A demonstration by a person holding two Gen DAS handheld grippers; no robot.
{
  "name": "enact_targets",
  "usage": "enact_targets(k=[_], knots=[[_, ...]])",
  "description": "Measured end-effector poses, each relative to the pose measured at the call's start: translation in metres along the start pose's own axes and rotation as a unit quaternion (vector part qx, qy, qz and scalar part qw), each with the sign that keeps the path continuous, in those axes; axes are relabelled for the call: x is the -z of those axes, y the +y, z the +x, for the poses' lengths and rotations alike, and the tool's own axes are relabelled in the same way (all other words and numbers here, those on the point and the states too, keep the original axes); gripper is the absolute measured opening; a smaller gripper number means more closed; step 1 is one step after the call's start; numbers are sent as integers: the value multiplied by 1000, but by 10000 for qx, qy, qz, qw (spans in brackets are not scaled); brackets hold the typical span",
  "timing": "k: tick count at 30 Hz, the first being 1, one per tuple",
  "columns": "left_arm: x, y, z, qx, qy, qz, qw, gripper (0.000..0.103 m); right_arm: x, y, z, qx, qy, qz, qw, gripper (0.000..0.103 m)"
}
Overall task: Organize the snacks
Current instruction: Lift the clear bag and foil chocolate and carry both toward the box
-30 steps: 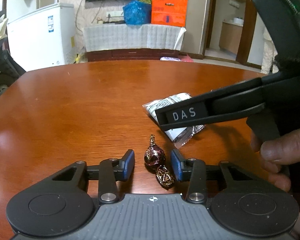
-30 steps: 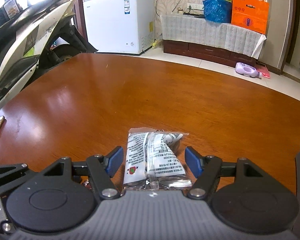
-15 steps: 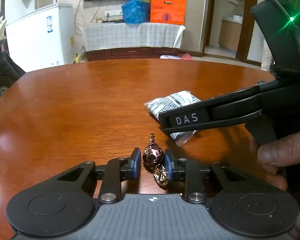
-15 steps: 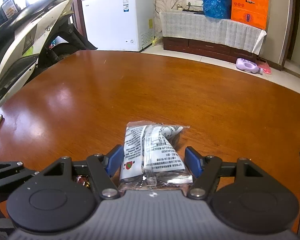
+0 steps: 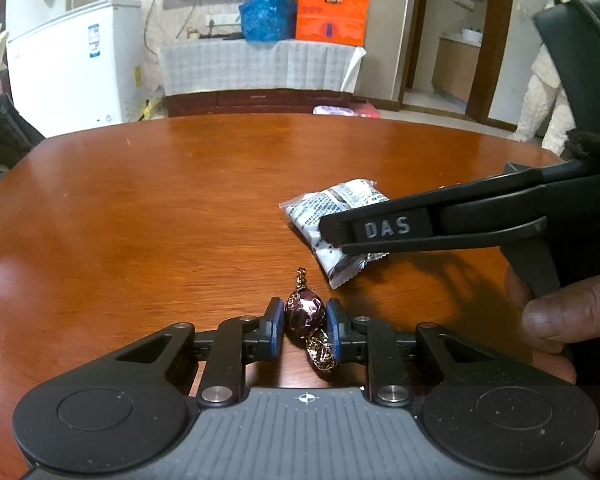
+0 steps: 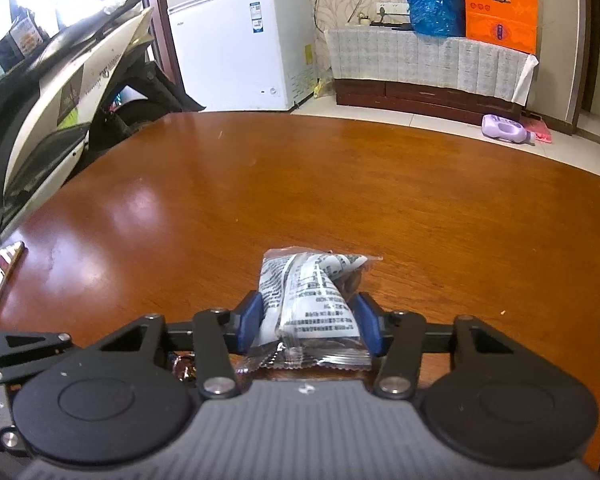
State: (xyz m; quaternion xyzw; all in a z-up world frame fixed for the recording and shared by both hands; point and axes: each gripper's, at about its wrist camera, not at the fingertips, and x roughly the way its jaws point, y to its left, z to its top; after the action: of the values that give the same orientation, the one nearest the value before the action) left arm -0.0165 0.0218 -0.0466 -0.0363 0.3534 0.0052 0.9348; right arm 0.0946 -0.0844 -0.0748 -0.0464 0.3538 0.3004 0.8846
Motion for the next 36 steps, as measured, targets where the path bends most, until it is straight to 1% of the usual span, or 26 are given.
enact_targets(k=[3, 6, 10, 20, 27, 33, 36], knots=[[2, -2, 0, -2, -24, -9, 10000, 24, 0, -2, -6, -29, -61, 46, 10000, 41], [3, -2, 0, -9, -46, 1, 10000, 24, 3, -4, -13, -94, -70, 23, 9999, 38], [5, -3, -1, -24, -82, 10, 10000, 24, 3, -5, -22, -114, -130, 7, 9999, 37], [9, -5, -3, 5, -162, 28, 9999, 23, 0, -21, -50, 28, -402, 95, 9991, 37], [9, -12, -7, 34, -219, 116, 9997, 23, -3, -30, -65, 79, -455, 120, 9989, 37], [9, -10, -12, 64, -287, 168, 9994, 23, -3, -35, -75, 110, -517, 137, 9985, 37], [10, -9, -14, 91, -313, 190, 9993, 23, -4, -40, -80, 128, -547, 248, 9981, 37]])
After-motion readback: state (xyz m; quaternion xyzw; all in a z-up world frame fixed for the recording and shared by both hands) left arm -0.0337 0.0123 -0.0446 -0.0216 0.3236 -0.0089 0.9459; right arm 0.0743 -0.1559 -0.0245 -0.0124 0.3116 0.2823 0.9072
